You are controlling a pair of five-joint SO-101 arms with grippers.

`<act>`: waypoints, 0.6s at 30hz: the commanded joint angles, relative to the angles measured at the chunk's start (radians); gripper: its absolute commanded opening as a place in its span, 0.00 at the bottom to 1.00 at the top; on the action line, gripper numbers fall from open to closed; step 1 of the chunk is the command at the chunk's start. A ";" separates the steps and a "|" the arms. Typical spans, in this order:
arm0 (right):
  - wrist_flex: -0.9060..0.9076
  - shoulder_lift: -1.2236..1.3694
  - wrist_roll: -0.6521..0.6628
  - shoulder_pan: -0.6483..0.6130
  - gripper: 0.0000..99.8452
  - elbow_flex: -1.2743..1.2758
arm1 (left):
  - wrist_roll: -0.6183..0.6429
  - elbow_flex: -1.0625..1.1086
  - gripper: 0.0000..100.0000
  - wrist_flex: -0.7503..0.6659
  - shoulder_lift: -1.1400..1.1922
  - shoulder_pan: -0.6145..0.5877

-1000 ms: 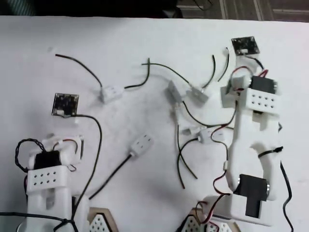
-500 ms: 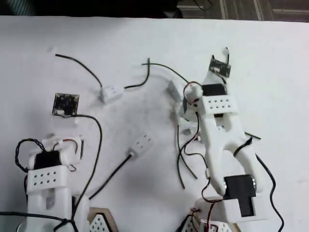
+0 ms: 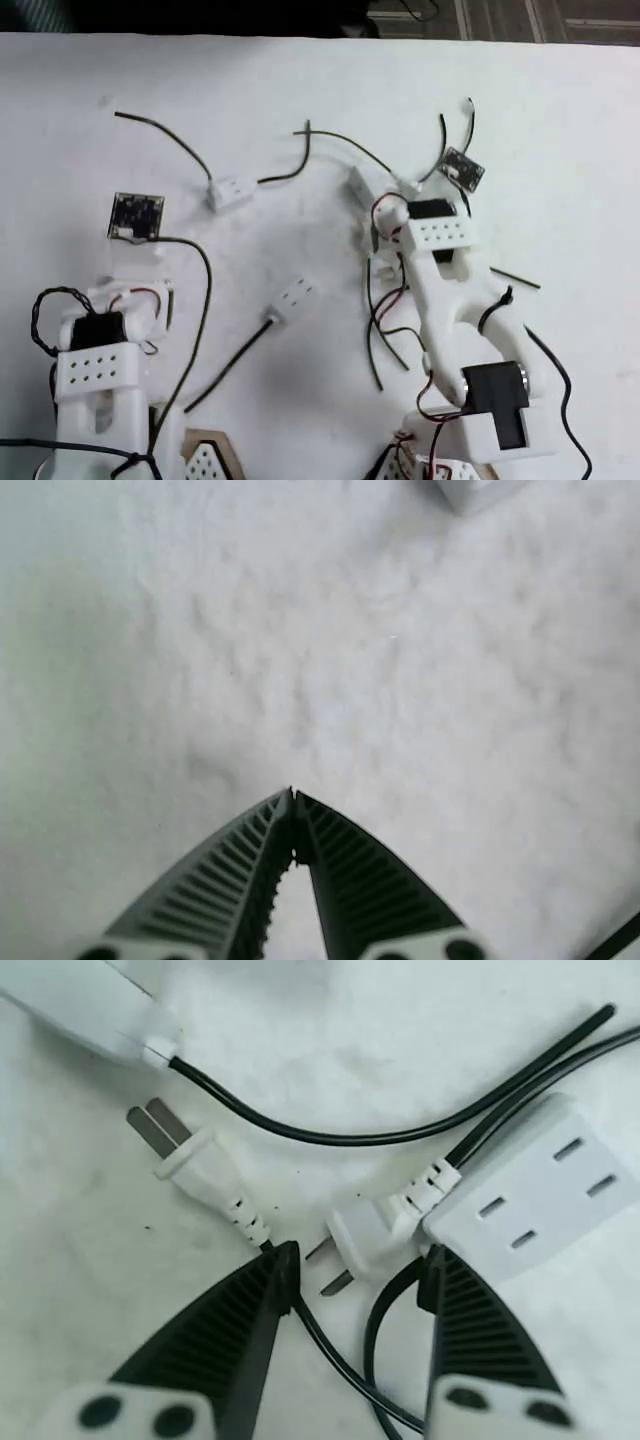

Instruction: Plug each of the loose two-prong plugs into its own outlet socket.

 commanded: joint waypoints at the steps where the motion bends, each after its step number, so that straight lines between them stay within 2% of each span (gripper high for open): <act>1: -0.090 -0.042 -0.005 0.001 0.20 0.034 | -0.009 -0.002 0.03 -0.018 -0.021 -0.001; 6: -0.223 -0.042 -0.005 0.039 0.18 0.094 | -0.009 0.000 0.03 -0.018 -0.021 -0.001; 12: -0.254 -0.042 -0.005 0.093 0.01 0.120 | -0.009 0.000 0.03 -0.018 -0.021 -0.001; 14: -0.251 -0.042 -0.005 0.107 0.04 0.120 | -0.009 0.000 0.03 -0.018 -0.021 -0.001; 18: -0.243 -0.044 0.006 0.113 0.02 0.120 | -0.009 0.000 0.03 -0.018 -0.021 -0.001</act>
